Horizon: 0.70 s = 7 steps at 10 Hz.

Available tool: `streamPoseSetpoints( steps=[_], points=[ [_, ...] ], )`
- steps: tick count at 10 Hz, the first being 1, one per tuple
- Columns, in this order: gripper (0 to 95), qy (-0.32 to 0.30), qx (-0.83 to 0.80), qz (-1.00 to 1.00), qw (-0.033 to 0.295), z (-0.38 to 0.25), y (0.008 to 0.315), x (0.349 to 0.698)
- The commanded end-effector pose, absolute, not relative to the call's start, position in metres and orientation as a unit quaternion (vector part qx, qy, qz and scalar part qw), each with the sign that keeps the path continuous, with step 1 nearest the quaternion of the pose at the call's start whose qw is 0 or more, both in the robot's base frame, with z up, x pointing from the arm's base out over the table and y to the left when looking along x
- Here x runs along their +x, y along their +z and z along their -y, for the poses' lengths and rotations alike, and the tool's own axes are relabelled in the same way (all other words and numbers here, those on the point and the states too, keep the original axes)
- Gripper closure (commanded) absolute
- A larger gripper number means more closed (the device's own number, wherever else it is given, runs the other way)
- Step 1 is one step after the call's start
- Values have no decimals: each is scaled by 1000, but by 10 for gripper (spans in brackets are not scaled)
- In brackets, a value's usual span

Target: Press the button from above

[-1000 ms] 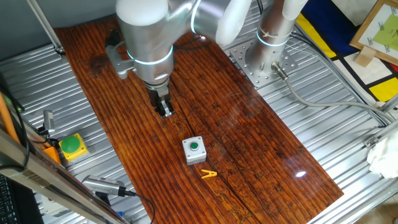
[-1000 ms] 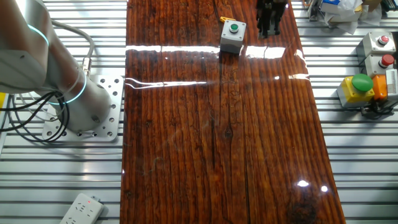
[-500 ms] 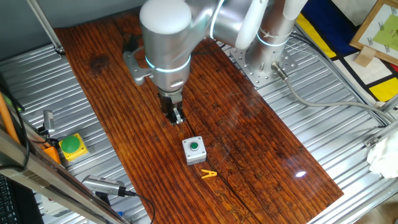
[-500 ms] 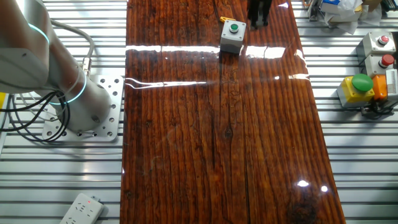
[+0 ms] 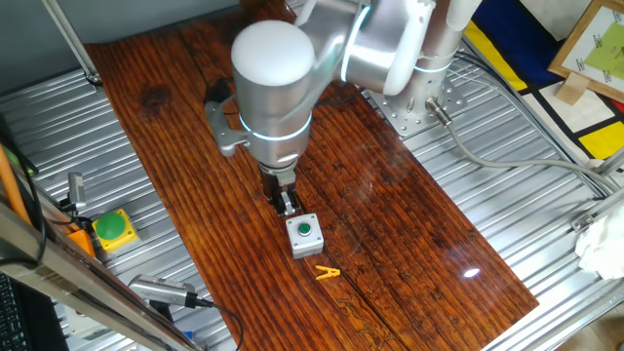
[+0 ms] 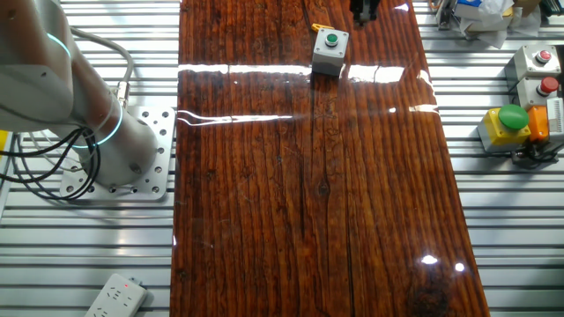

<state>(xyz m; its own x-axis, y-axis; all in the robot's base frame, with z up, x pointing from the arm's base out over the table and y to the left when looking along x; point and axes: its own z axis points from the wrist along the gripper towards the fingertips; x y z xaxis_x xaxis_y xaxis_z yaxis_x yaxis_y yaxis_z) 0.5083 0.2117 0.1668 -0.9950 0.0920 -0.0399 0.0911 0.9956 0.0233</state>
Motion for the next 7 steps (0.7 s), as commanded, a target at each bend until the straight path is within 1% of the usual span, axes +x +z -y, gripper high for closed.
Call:
streamPoseSetpoints(
  steps=[1,7],
  points=[
    [950,14,51,-998,25,-214,163,506],
    [950,19,66,-997,28,-227,155,500]
  ],
)
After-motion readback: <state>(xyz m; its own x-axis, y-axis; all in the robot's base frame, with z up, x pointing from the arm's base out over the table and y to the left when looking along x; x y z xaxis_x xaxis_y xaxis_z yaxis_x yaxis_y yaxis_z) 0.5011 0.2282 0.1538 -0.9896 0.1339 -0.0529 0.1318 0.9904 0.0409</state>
